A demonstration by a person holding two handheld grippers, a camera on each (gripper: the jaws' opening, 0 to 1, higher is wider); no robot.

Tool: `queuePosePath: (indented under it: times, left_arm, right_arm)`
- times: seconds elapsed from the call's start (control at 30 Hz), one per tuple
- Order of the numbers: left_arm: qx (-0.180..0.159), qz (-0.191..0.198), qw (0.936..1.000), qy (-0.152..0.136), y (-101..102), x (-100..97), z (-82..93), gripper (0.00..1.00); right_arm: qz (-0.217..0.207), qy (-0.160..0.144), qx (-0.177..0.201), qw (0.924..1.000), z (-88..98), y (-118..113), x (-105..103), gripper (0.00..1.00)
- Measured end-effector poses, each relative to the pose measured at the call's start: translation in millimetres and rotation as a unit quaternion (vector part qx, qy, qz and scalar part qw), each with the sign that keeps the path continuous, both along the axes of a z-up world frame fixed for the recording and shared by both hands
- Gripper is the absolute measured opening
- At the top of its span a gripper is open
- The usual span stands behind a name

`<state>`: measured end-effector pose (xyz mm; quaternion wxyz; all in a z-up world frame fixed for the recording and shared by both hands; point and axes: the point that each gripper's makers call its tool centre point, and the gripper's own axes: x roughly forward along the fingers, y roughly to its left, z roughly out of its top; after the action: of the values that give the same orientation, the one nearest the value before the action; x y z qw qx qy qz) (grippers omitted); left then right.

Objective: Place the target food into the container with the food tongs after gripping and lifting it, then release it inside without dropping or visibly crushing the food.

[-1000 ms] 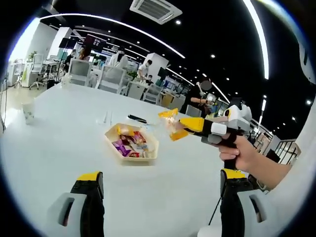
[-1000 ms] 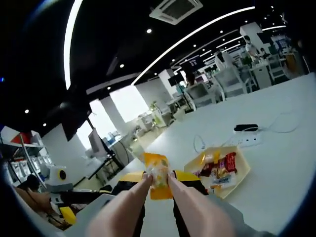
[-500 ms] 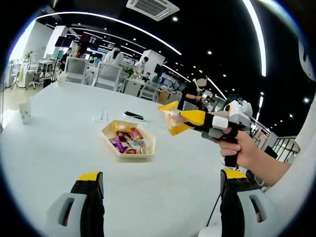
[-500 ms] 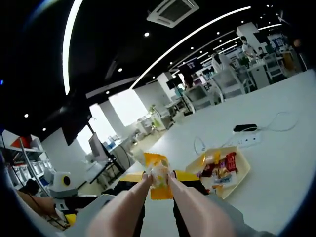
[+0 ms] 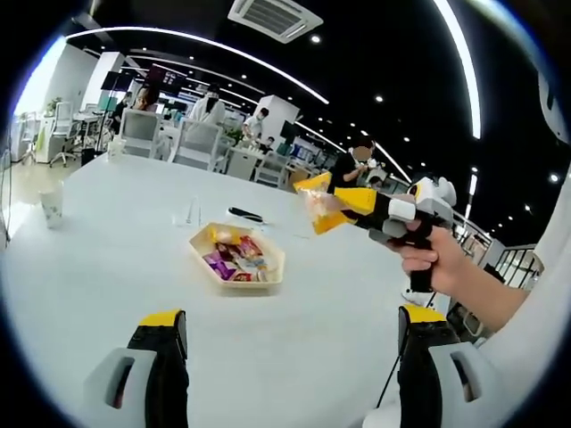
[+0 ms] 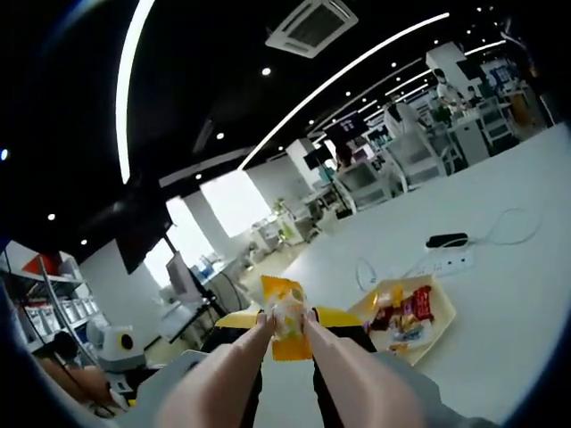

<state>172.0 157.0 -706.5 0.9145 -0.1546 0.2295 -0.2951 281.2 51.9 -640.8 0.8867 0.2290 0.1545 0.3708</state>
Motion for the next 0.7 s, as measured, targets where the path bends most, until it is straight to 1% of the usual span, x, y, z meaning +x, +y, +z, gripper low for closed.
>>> queuePosePath:
  times: [0.1, 0.13, 0.27, 0.53, 0.7]
  left_arm:
    - [0.005, 0.0, 1.0, 0.0, 0, 0.3, -0.4, 0.99]
    - [0.008, 0.005, 0.9999, -0.004, 1, 1.4, 1.5, 0.99]
    - [0.0, 0.015, 0.9998, -0.011, 2, 2.8, 6.5, 0.99]
    - [0.005, 0.023, 0.9997, -0.003, 3, -0.4, -0.7, 0.99]
    - [0.004, 0.022, 0.9998, -0.001, 2, 1.9, -1.6, 0.99]
  right_arm:
    - [-0.001, -0.006, 0.0, 1.0, 4.2, -3, 1, 0.2]
    - [-0.001, -0.005, 0.003, 1.0, 5.1, -5, 0, 0.2]
    - [-0.004, -0.002, 0.004, 1.0, 2.6, -10, 3, 0.2]
    - [-0.009, -0.003, 0.006, 0.9999, 3.9, -19, 9, 0.2]
    - [-0.019, 0.001, 0.007, 0.9998, 1.8, -23, 13, 0.2]
